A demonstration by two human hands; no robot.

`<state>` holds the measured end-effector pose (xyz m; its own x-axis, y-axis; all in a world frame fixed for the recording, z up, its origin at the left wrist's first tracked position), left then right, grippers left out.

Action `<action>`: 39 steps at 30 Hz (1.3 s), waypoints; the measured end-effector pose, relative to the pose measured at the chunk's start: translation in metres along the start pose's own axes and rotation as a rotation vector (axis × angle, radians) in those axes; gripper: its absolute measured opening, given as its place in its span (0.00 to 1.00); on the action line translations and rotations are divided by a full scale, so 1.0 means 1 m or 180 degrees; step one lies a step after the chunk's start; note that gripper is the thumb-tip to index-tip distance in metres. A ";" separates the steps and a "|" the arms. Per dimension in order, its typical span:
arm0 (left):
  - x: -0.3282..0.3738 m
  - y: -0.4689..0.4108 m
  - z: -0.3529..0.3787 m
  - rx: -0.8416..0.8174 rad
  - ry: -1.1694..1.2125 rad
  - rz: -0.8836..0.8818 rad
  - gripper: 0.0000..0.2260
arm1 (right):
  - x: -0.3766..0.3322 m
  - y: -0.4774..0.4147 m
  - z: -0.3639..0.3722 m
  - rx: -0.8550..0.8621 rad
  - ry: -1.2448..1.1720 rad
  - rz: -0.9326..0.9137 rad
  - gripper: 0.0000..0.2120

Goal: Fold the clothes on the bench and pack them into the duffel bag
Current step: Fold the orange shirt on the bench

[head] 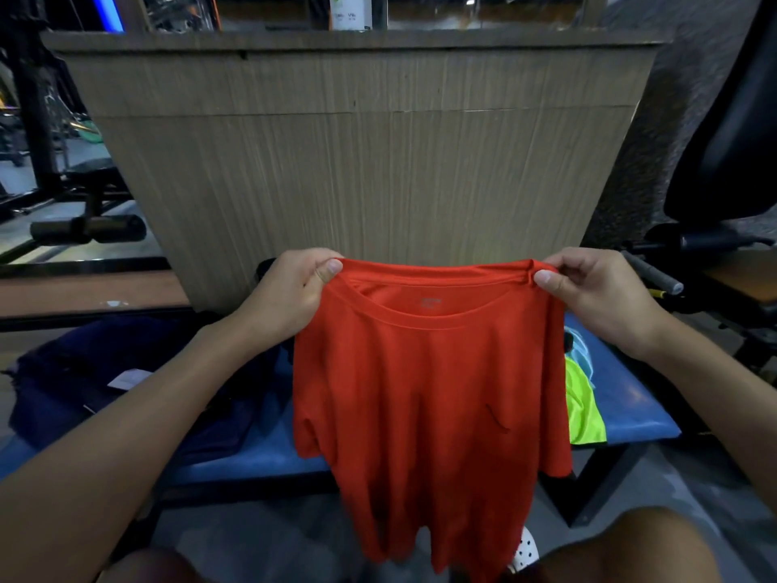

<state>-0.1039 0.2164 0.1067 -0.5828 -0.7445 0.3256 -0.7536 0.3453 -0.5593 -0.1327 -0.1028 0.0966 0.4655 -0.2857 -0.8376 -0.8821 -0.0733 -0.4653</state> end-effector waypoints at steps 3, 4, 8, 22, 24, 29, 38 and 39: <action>0.001 0.000 -0.002 0.0053 -0.0068 -0.0031 0.10 | 0.001 0.003 -0.001 0.0038 -0.0271 0.0050 0.04; 0.001 0.000 -0.003 0.0057 -0.0074 -0.0060 0.08 | 0.002 0.003 -0.002 0.0059 -0.0291 0.0050 0.04; 0.003 -0.001 0.000 -0.0026 -0.0125 -0.0127 0.08 | 0.000 0.003 -0.008 0.0158 -0.0204 -0.0003 0.04; 0.004 -0.003 0.008 -0.0549 0.0031 -0.0336 0.09 | 0.004 0.002 -0.022 0.0350 0.0288 -0.0032 0.10; 0.007 -0.004 0.011 -0.0521 -0.0094 -0.0407 0.15 | 0.005 0.001 -0.025 0.0439 0.0477 -0.0022 0.12; 0.023 -0.008 0.022 -0.0271 -0.0096 -0.0689 0.21 | 0.005 0.005 -0.014 0.0603 0.0410 0.0122 0.18; 0.077 -0.009 0.073 -0.0805 0.0745 -0.0658 0.23 | -0.022 0.017 0.060 0.0276 0.0504 -0.0027 0.09; 0.079 -0.008 0.079 -0.0915 0.0913 -0.0672 0.22 | -0.025 0.018 0.064 0.0258 0.0518 -0.0039 0.08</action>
<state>-0.1199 0.1093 0.0768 -0.4374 -0.6412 0.6305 -0.8951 0.3777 -0.2369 -0.1557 -0.0358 0.0905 0.4527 -0.4366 -0.7775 -0.8648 -0.0023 -0.5022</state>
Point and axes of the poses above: each hand's wrist, its own y-axis away from the middle knuckle, its own z-axis out of the palm, x = y × z, the point moved 9 cm from there along -y, towards the middle knuckle, and after that the axes turned 14 degrees about -y, right-handed, at the moved point
